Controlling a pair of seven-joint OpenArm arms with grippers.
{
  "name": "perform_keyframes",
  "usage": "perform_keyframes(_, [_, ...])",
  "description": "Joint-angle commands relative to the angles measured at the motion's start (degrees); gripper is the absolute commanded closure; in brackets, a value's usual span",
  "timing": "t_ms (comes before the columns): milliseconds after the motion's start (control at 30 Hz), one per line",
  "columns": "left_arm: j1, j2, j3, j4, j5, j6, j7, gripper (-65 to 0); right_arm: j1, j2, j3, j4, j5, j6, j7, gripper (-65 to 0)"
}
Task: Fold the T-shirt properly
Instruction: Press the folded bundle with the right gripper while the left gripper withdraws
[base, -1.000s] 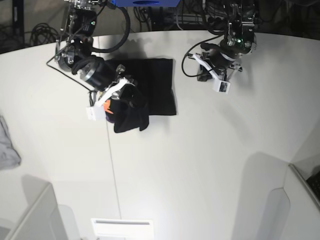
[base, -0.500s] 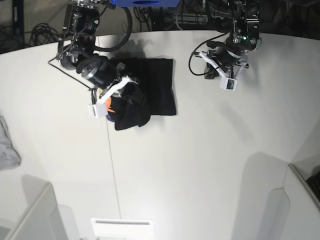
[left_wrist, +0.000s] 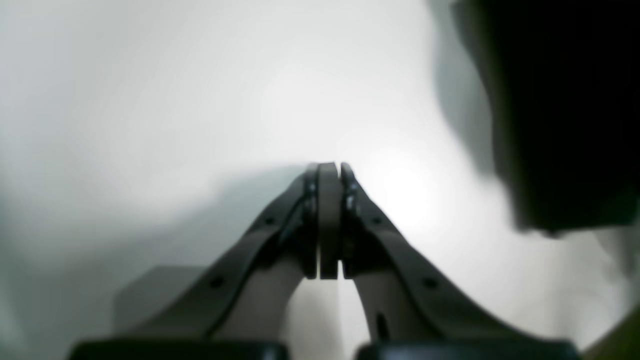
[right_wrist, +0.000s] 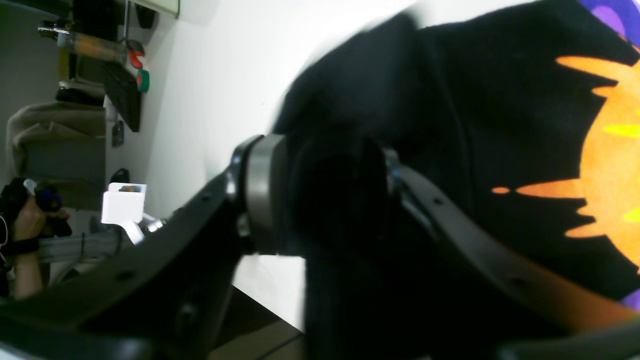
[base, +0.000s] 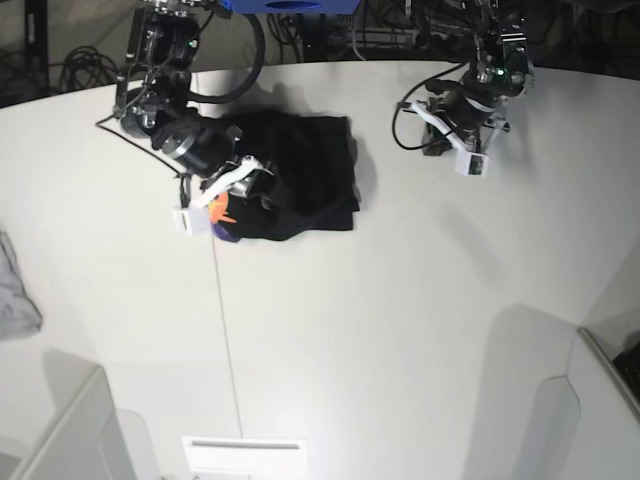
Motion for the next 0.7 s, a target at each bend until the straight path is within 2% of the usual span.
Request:
perform_keyframes(0, [0.7, -0.5, -1.2, 1.0, -2.2, 0.3, -0.7, 0.0, 0.4, -0.1, -1.2, 0.8, 1.2, 0.2, 0.7, -26.6])
perform_keyframes(200, [3.1, -7.4, -7.2, 0.8, -18.6, 0.3, -0.7, 0.0, 0.5, 0.3, -6.6, 0.8, 1.2, 0.2, 1.0, -26.3])
perform_keyframes(267, [4.1, -9.3, -8.6, 0.7, -20.9, 0.3, -0.7, 0.0, 0.5, 0.5, -7.9, 1.0, 1.1, 0.2, 0.8, -26.3])
perform_keyframes(333, [4.5, -9.9, -10.4, 0.6, -21.4, 0.3, -0.8, 0.0, 0.5, 2.0, -8.4, 1.8, 1.1, 0.2, 1.0, -26.0])
perform_keyframes(400, [4.6, -9.8, -12.7, 0.5, -21.3, 0.3, -0.8, 0.0, 0.5, 3.9, -7.9, 3.2, 1.1, 0.2, 1.3, -21.2])
perform_keyframes(433, [5.1, -9.8, -13.6, 0.4, -21.3, 0.1, -0.8, 0.0, 0.5, 4.8, -7.1, 3.8, 1.1, 0.2, 2.0, -16.8])
perform_keyframes(500, [5.8, -9.8, -15.0, 0.4, -21.3, -2.1, -0.8, 0.0, 0.0, 6.6, -5.8, 3.9, 1.1, 0.2, 3.5, -3.5])
perform_keyframes(533, [6.0, -9.8, -15.7, 0.4, -21.3, -3.6, -0.8, 0.0, -0.4, 7.6, -5.6, 3.8, 1.1, 0.2, 4.2, 0.0])
perform_keyframes(600, [6.0, -9.6, -17.0, 0.4, -21.1, -5.4, -0.8, 0.0, -1.3, 9.3, -5.7, 3.0, 1.1, 0.2, 5.2, 0.0])
perform_keyframes(667, [6.0, -9.5, -17.5, 0.4, -21.1, -5.6, -0.8, 0.0, -2.5, 10.4, -5.9, 1.4, 1.1, 0.2, 6.4, 0.0])
